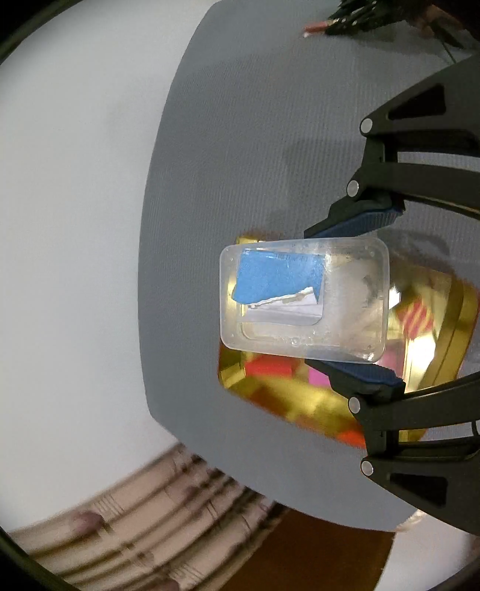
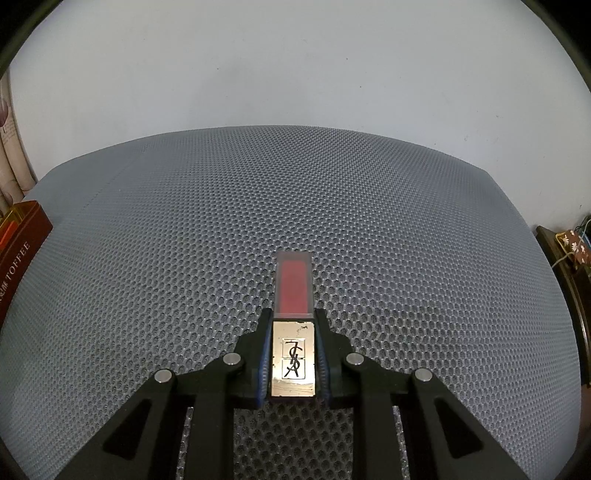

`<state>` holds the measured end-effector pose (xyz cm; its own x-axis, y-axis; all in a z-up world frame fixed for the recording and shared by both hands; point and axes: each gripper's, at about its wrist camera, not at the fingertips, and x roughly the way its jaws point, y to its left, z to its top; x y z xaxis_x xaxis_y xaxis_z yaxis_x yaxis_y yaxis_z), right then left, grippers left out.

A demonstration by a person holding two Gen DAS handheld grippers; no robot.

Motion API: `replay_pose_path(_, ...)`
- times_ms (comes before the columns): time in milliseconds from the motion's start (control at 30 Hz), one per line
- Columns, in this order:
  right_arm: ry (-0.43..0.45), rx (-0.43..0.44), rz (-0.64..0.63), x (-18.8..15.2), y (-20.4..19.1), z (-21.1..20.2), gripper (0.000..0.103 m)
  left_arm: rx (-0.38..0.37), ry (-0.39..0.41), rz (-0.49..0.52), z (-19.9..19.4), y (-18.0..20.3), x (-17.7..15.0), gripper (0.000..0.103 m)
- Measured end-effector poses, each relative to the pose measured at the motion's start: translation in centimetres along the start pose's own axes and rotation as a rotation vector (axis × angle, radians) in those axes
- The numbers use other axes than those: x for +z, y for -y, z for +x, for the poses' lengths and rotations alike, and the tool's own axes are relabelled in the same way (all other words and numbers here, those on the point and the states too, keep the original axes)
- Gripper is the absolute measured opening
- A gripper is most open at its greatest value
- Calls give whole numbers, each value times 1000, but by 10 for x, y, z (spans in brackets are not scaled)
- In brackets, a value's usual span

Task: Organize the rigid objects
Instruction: 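Carry the clear blue-lidded box into the gold tin and open the left tool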

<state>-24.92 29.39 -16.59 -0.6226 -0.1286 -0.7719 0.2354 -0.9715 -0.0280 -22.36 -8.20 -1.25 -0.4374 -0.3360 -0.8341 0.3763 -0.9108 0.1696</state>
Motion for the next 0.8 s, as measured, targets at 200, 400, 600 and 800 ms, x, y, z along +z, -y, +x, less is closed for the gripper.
replay_pose_path(200,0,-4,-4,4,-3,3,21,35,-29,-60,7,-41,0,55)
replay_pose_path(400,0,-6,-5,6,-15,4,21,52,-69,-92,25,-57,-11,55)
replay_pose_path(600,0,-8,-8,2,1,4,21,37,-92,-118,43,-59,-13,55)
replay_pose_path(800,0,-7,-7,1,4,5,21,60,-88,-108,60,-63,-7,55)
